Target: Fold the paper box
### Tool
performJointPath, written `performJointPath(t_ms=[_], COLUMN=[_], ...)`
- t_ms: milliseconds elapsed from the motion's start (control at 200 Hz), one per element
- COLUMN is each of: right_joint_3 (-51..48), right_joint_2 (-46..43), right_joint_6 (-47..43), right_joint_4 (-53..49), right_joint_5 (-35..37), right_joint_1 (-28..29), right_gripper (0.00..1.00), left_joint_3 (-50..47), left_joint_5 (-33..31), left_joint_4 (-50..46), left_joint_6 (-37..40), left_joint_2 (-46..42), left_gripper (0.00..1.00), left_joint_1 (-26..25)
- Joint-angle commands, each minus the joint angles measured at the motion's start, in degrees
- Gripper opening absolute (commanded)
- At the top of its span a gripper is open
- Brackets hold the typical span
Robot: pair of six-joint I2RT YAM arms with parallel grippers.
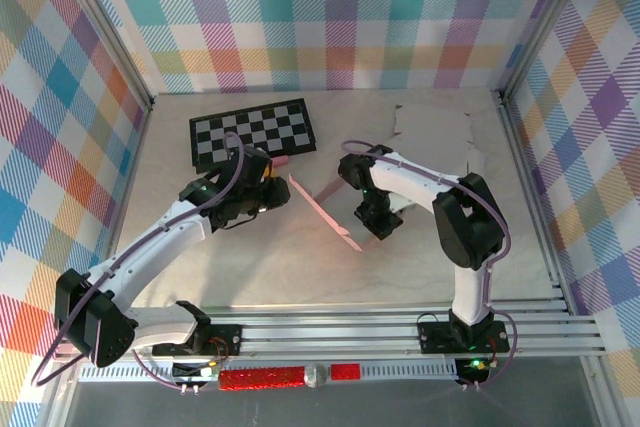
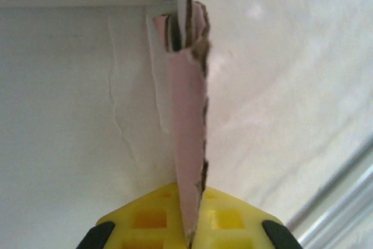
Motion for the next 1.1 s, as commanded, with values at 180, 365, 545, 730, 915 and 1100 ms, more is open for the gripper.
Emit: performJointPath(t_ms=[180, 365, 545, 730, 915, 1100], right_joint_3=[1.05, -1.17, -0.09, -1.85, 0.42, 5.27], right_joint_2=[3.42, 4.17, 5.11, 0.76, -5.0, -11.58], right_joint_6=[22.79, 28.74, 28.09, 27.71, 22.54, 7.67], right_joint_4=[-1.04, 5.75, 6.55, 8.02, 5.66, 4.1], right_joint_5=[-18.04, -21.84, -22.38, -20.79, -15.6, -3.44], right_joint_1=[2.09, 4.81, 5.9, 5.86, 5.62, 4.11], right_gripper=[0.0, 0.0, 0.17, 0.53, 0.66, 0.69], left_joint_3=[-8.74, -10.39, -10.57, -10.24, -9.12, -7.64], left_joint_5=[12.22, 14.55, 15.44, 14.98, 13.64, 12.73], left_joint_4=[3.19, 5.82, 7.78, 9.4, 10.14, 10.49], left_joint_6=[-4.16, -3.93, -3.46, -3.45, -3.7, -3.92], left_joint_2=[0.45, 3.08, 6.21, 8.65, 9.94, 10.41], left_gripper=[0.33, 0.32, 0.32, 0.32, 0.31, 0.31], left_joint_1=[0.97, 1.23, 1.59, 1.68, 1.68, 1.68])
